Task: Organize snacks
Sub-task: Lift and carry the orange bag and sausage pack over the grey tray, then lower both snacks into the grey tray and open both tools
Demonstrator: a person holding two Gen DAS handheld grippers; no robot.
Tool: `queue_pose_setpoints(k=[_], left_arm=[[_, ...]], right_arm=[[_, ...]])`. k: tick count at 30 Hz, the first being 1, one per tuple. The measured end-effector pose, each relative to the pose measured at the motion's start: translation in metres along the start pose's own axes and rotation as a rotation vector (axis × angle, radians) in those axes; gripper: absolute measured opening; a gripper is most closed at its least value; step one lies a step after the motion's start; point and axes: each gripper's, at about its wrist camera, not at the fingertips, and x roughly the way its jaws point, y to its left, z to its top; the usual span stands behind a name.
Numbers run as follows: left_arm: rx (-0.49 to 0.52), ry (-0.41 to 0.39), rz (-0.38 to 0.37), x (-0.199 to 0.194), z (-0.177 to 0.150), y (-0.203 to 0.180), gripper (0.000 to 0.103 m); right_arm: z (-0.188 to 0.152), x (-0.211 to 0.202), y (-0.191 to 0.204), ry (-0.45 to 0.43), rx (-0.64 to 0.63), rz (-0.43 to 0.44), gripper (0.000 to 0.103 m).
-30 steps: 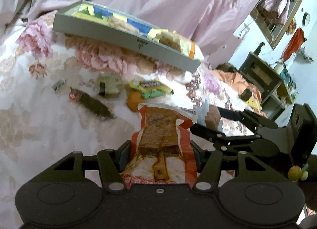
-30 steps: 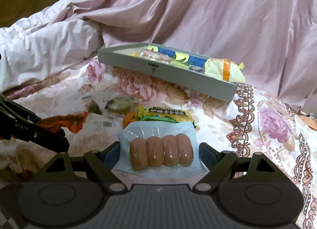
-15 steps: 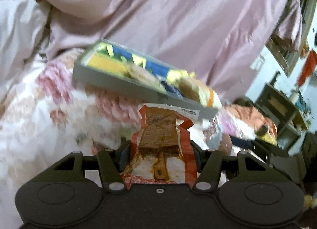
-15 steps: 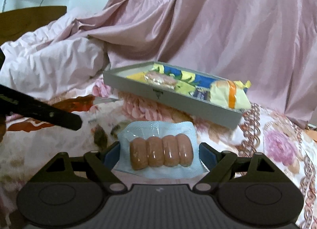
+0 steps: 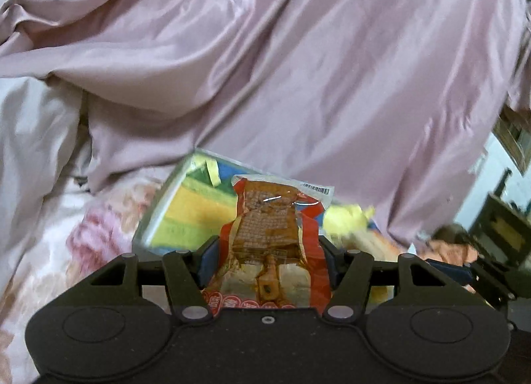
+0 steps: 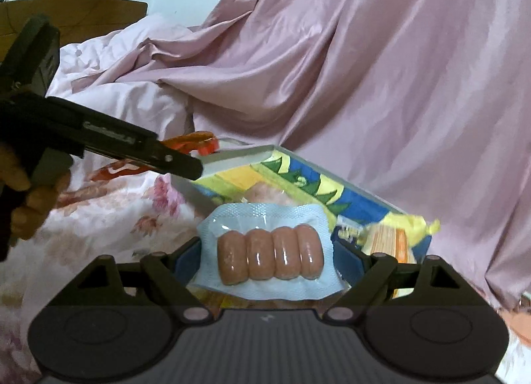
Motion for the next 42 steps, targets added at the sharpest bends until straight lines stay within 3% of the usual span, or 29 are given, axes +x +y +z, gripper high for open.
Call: queue_pose_setpoints(k=[7,14,29,42], left_arm=[[-0.045,-0.035,0.058,0.050,0.013,0.004,0.063],[-0.023,-0.012,0.100,0.080,0.015,0.010,0.063],[-0.015,0.017,0.156,0.094,0.010,0.020,0.064],[-0.011,0.026,0.161,0.100,0.008,0.022,0.065]], right_arm=[[0.022,0.038,-0.027,-0.085,0.076,-0.049,0.087],[0.015,0.074,-0.042,-0.061,0.117,-0.062,0.087],[0.008,0.096,-0.043,-0.017,0.135,-0.054,0.087],[0.008,0.104,-0.040,0.004,0.141,-0.047,0.088]])
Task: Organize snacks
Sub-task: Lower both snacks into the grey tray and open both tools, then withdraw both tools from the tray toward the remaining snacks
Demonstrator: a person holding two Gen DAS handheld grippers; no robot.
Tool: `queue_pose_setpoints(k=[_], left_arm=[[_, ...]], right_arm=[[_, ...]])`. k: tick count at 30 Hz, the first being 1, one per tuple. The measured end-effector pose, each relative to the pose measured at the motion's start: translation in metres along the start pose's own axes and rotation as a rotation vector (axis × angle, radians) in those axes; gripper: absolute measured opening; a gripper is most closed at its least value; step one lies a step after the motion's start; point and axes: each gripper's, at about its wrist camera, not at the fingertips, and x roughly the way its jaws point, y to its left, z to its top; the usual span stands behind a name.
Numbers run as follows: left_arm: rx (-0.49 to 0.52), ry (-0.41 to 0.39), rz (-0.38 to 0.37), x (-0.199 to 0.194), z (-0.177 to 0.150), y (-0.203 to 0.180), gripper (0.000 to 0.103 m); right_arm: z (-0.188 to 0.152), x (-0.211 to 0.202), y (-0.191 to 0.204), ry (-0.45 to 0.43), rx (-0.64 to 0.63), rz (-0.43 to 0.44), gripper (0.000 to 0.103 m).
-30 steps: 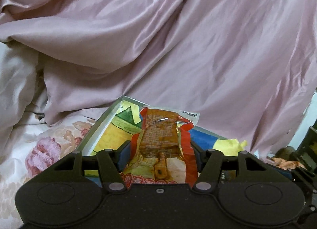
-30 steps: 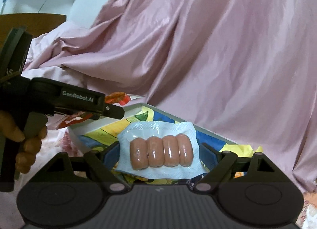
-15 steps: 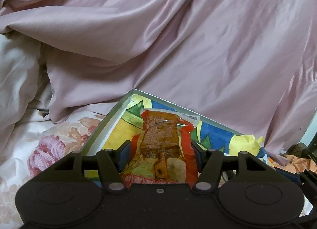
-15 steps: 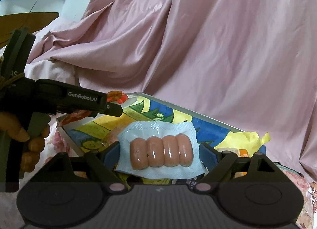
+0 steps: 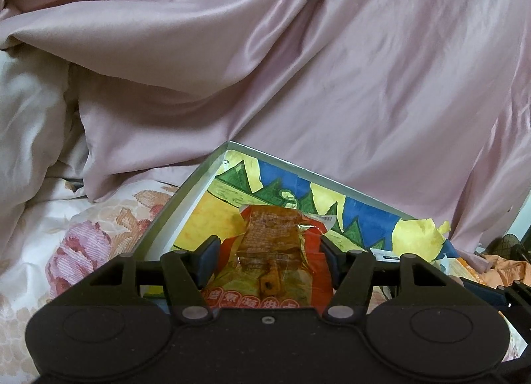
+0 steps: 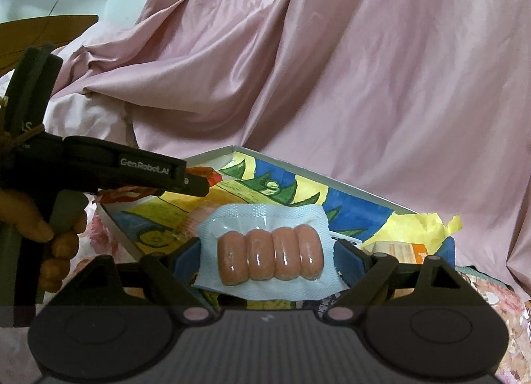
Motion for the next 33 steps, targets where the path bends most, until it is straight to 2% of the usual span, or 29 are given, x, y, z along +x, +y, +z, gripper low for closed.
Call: queue_pose_setpoints(k=[5,12,17,21,26,33], left_arm=[[0.002,0.008,0.003,0.003,-0.001,0.000,0.067],[-0.022,-0.029,0.000,-0.007,0.000,-0.001,0.090],[-0.018,-0.070,-0.005,-0.023,0.001,-0.002,0.099],[-0.001,-0.099,-0.008,-0.041,0.002,-0.002,0.102],[0.029,-0.132,0.005,-0.067,0.000,0.001,0.102],[0.077,-0.157,0.023,-0.109,-0.013,0.007,0.102]], right_arm=[[-0.001,0.003,-0.001,0.009,0.011,-0.003,0.089],[-0.002,0.003,-0.003,0.017,0.015,-0.018,0.092],[0.001,-0.004,-0.003,-0.019,0.030,-0.028,0.097],[0.002,-0.014,-0.003,-0.053,0.045,-0.036,0.099],[0.001,-0.035,0.000,-0.093,0.073,-0.059,0.103],[-0.004,-0.069,0.011,-0.155,0.072,-0.099,0.103]])
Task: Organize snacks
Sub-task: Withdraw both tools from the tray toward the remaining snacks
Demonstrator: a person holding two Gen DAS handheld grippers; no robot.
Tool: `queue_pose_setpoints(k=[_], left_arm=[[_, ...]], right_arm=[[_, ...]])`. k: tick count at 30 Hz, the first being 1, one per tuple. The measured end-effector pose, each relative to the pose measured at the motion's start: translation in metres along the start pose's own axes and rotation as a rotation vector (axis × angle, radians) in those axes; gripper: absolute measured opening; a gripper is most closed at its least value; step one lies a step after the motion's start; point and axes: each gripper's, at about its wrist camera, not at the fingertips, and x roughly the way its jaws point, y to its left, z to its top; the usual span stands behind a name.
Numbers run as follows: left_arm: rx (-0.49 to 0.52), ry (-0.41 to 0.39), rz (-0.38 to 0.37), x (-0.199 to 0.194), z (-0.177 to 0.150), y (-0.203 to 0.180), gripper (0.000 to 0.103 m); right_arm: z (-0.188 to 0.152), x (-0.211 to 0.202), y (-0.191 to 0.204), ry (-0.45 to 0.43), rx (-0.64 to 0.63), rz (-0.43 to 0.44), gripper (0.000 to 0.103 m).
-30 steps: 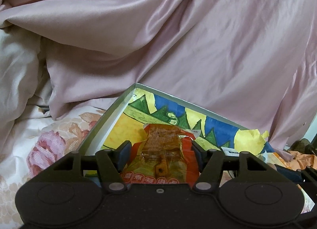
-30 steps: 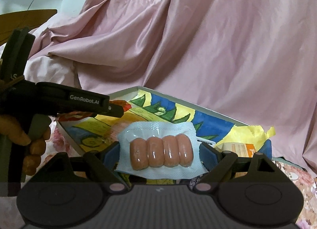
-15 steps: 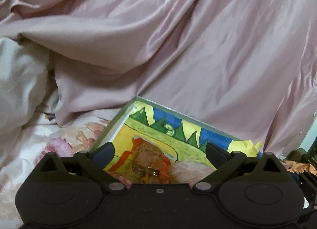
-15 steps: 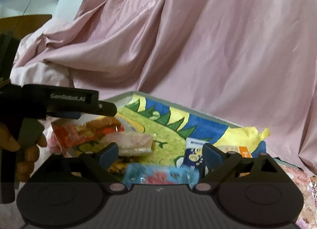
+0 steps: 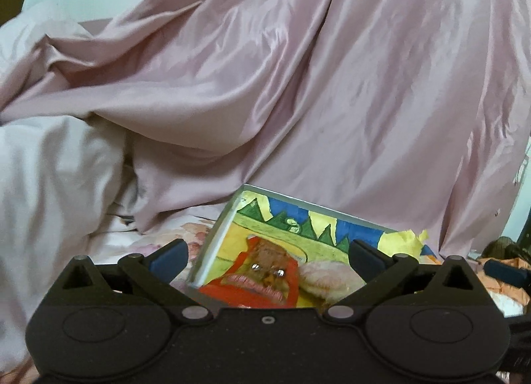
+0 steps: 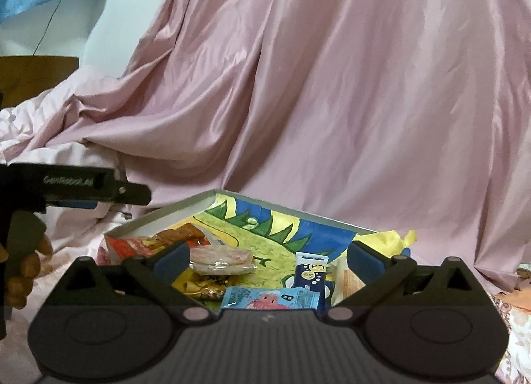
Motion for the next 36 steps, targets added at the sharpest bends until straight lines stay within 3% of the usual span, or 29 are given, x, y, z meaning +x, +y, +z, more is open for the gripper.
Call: queue_pose_setpoints(k=[8,18,30,36], left_arm=[[0.034,-0.014,0.016,-0.050,-0.020,0.012,0.102],[0.075,0.025,0.017,-0.096,-0.055,0.022,0.102],[0.105,0.115,0.026,-0.130,-0.097,0.029,0.102],[0.142,0.164,0.005,-0.130,-0.110,0.025,0.102]], right_arm=[[-0.009,-0.043,0.014,-0.045,0.015,-0.031,0.103],[-0.035,-0.088,0.035,-0.016,-0.007,-0.027,0.103],[-0.084,-0.119,0.053,0.113,0.046,-0.062,0.103],[-0.106,-0.128,0.057,0.200,0.058,-0.057,0.103]])
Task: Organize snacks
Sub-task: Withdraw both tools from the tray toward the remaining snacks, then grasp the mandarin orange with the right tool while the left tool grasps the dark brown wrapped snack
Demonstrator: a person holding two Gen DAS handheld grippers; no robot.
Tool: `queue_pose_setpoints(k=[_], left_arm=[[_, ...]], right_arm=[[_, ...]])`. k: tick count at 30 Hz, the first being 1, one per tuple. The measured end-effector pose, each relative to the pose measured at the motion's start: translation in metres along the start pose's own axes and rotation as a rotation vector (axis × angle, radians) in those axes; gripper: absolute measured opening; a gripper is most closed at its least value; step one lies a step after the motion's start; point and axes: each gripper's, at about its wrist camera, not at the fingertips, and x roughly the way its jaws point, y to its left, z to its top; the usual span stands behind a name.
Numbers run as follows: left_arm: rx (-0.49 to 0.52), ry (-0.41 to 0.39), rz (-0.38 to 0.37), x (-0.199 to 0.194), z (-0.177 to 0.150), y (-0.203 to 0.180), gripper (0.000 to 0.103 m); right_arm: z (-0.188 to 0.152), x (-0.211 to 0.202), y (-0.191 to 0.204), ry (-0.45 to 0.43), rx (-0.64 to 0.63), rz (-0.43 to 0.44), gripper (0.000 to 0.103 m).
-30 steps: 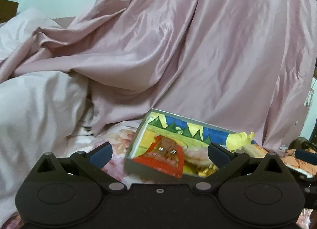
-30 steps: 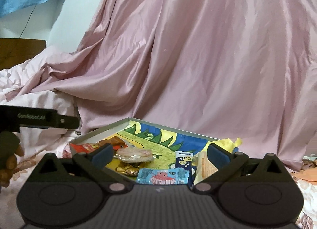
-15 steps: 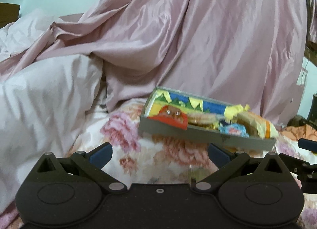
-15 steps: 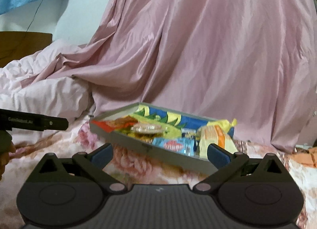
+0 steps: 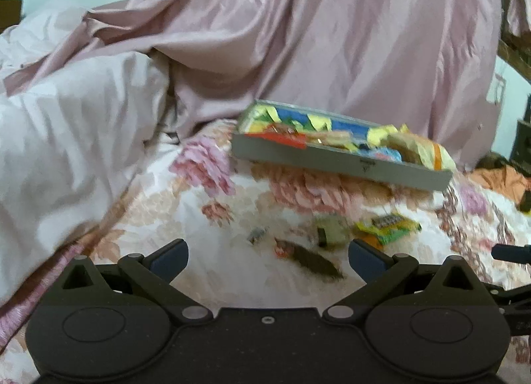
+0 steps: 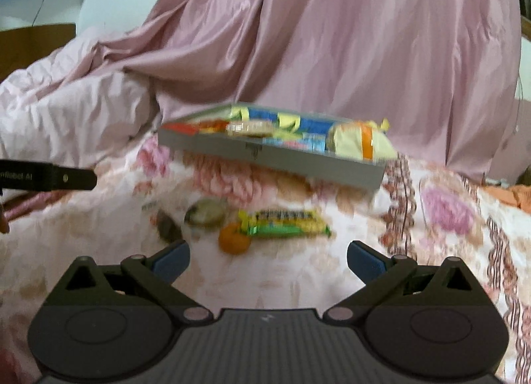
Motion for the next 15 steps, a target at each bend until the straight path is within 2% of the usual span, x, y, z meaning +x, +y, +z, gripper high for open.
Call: queue_pose_setpoints(k=[8,15], left_arm=[[0.032,0.080,-0.023,0.013,-0.016,-0.004,0.102],[0.042,0.096,-0.030,0.019,-0.018,-0.005,0.102]], right_arm=[[-0.014,0.011,0.001,0.127,0.018,-0.015,0.103],[-0.018,0.019,0.003,0.163,0.010,-0.018,0.103]])
